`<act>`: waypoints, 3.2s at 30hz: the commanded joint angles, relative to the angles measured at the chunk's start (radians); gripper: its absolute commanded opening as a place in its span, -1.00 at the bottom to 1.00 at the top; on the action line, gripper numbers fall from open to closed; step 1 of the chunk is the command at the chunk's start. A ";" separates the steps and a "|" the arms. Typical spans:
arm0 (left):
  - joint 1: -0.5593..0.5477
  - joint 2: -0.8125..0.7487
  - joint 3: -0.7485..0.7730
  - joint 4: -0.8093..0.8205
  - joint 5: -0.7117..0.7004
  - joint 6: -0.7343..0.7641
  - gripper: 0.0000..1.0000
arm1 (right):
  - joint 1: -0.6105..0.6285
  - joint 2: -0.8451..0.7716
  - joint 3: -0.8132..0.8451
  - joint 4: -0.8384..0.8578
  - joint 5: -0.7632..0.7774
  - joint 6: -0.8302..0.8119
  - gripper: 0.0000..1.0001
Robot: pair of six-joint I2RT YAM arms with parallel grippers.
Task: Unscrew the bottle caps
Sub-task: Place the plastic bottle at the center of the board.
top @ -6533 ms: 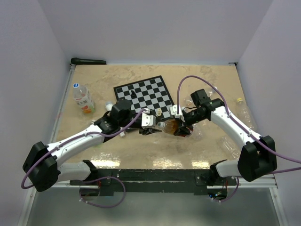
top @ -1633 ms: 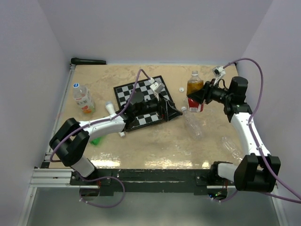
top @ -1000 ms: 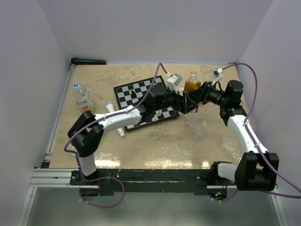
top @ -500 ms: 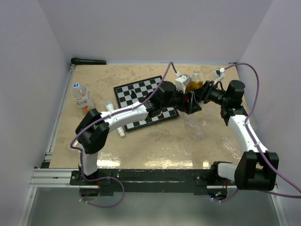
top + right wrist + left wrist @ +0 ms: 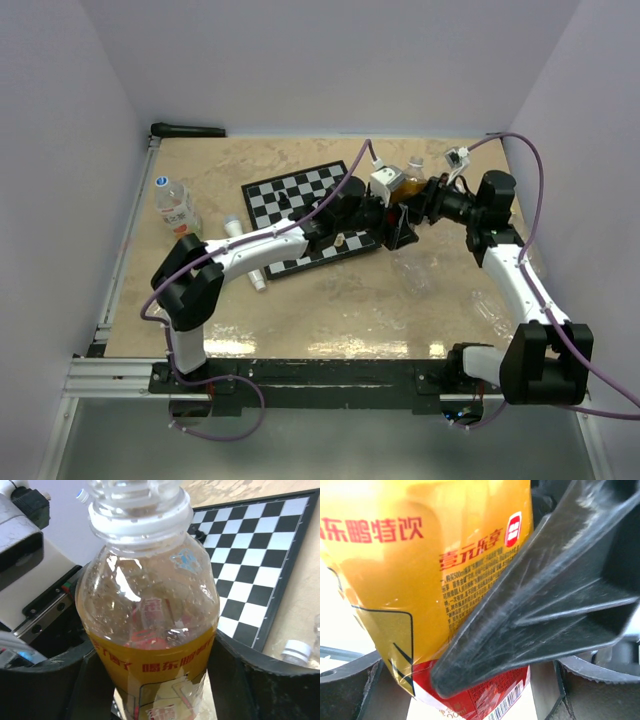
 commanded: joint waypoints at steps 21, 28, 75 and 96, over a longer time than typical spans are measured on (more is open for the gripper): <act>0.031 -0.105 -0.038 -0.197 0.050 0.291 -0.97 | 0.040 0.150 0.297 -0.417 -0.158 -0.370 0.34; 0.114 -0.178 -0.142 -0.098 0.081 0.183 -0.06 | 0.047 0.167 0.355 -0.453 -0.156 -0.430 -0.38; 0.255 -1.017 -0.709 -0.251 -0.240 0.458 1.00 | 0.094 0.783 0.662 0.031 0.800 -0.639 0.48; 0.257 -1.030 -0.696 -0.257 -0.206 0.441 1.00 | 0.082 0.543 0.587 -0.020 0.740 -0.678 0.97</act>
